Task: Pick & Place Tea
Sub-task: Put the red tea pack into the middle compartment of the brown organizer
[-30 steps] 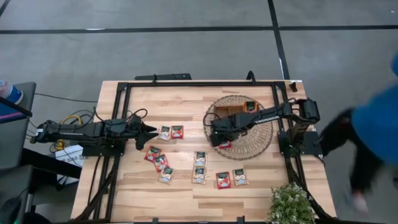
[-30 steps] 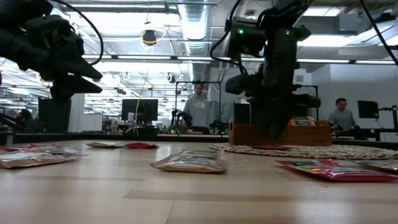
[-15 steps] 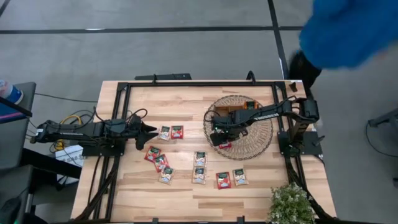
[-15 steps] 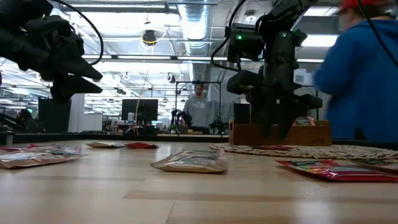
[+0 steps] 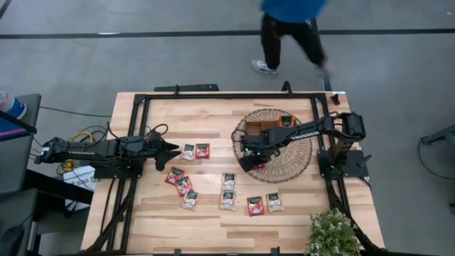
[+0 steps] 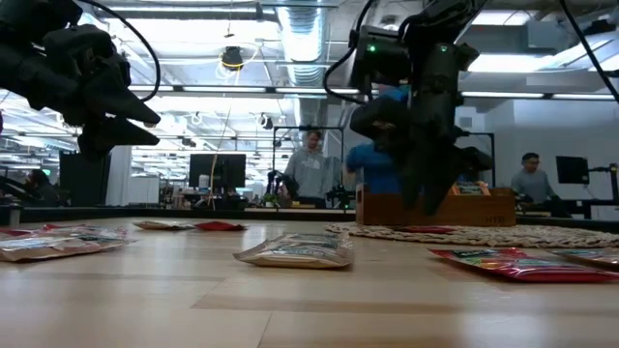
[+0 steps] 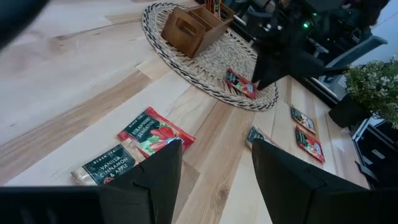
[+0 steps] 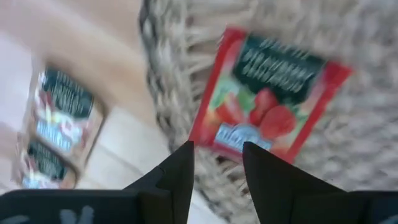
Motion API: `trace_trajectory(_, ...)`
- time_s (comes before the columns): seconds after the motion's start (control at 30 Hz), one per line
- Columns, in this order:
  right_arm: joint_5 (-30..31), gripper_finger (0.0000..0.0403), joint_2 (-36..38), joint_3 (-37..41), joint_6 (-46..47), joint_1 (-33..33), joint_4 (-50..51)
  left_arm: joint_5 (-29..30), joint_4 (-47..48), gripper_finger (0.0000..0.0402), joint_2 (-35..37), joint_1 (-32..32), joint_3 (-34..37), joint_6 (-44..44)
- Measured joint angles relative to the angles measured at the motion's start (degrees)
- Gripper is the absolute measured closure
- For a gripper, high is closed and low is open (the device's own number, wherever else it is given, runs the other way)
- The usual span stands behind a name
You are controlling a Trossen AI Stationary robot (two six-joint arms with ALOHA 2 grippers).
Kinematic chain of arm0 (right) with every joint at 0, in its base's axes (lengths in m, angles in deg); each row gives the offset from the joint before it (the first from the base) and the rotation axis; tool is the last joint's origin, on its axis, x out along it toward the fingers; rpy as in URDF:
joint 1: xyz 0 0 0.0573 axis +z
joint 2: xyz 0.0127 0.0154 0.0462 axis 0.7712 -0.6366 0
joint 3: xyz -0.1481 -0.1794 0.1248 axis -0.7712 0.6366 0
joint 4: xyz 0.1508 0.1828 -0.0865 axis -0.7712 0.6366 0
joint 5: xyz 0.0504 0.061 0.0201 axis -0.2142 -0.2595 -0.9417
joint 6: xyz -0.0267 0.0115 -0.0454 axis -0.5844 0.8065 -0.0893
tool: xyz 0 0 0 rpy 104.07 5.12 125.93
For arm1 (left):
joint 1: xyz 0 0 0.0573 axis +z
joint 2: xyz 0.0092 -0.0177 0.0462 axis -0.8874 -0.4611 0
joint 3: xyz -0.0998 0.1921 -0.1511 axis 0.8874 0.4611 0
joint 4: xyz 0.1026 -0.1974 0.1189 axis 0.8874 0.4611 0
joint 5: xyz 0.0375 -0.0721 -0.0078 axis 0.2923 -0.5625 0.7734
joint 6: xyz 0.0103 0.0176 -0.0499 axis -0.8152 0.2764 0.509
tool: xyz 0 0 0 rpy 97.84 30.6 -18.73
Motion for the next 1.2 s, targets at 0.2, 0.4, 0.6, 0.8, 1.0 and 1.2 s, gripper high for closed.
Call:
trace_trajectory(0.2,-2.96,0.0251,0.0,0.0,2.26,0.32,-1.63,0.0,0.0,0.0214,-0.01,0.0,0.0,-0.92)
trace_trajectory(0.4,-4.36,0.0178,0.0,-0.02,7.6,0.94,-3.56,-0.09,0.04,0.0214,0.0,0.0,0.0,-1.51)
trace_trajectory(0.6,-3.53,0.0107,0.0,-0.02,9.86,2.23,-3.49,-0.09,0.04,0.0214,0.0,0.0,0.0,-4.04)
trace_trajectory(0.8,1.1,0.0072,0.13,-0.02,10.15,1.79,-2.86,-0.42,0.07,0.0214,-0.01,0.02,0.0,-5.58)
trace_trajectory(1.0,2.95,0.0062,0.26,-0.02,9.37,0.52,-1.06,-0.54,0.27,0.0214,0.0,0.02,0.0,-6.03)
trace_trajectory(1.2,6.06,0.0064,0.26,-0.02,9.14,-0.52,-0.31,-0.57,0.48,0.0214,-0.02,0.02,0.0,-6.05)
